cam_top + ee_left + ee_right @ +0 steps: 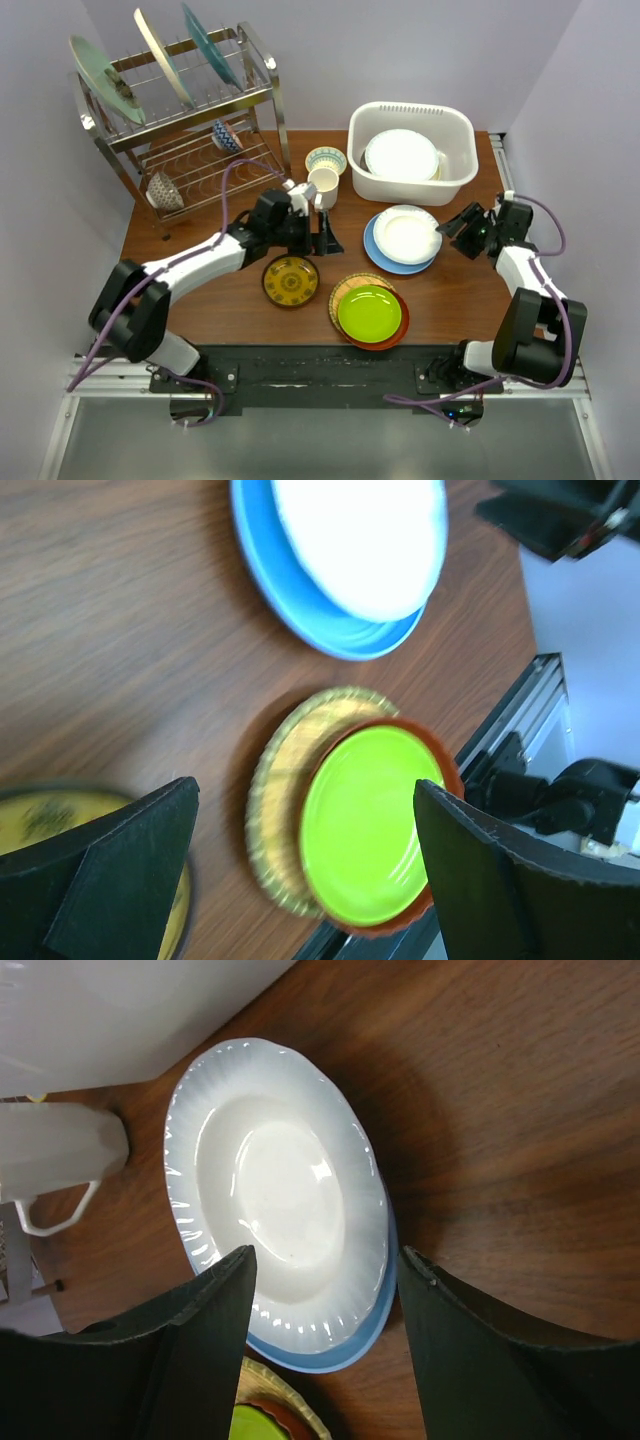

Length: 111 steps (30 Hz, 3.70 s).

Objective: Place the plates into the plastic bin on the countertop
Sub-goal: Pick up the plate at the center of the board.

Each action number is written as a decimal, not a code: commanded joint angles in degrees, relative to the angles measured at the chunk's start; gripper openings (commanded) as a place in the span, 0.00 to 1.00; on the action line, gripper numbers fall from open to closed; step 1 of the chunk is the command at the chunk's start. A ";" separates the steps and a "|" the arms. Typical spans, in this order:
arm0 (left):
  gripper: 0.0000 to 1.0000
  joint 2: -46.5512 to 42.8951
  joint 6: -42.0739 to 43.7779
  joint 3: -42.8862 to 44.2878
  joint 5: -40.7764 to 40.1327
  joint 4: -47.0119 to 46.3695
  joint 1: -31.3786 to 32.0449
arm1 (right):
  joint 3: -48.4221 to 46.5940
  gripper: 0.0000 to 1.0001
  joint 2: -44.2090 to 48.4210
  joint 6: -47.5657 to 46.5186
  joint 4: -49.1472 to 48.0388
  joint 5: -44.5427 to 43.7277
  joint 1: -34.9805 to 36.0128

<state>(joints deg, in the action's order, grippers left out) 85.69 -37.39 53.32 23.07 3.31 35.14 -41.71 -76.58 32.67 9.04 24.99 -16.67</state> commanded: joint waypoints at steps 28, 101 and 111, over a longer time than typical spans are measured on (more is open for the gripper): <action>0.81 33.66 -8.32 32.20 -7.51 -1.03 9.51 | 6.38 0.31 -2.52 1.52 -15.63 7.70 -0.38; 0.00 22.24 -27.39 5.30 7.08 -48.49 5.21 | 6.47 0.63 -3.84 1.44 -16.51 15.00 -0.38; 0.00 22.77 -28.53 4.87 8.92 -51.56 5.21 | 7.52 0.54 -6.13 3.98 -22.12 19.39 -0.30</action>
<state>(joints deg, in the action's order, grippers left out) 111.85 -64.05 57.47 29.17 -37.47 40.47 -35.11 -81.87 34.83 -7.88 40.49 -16.88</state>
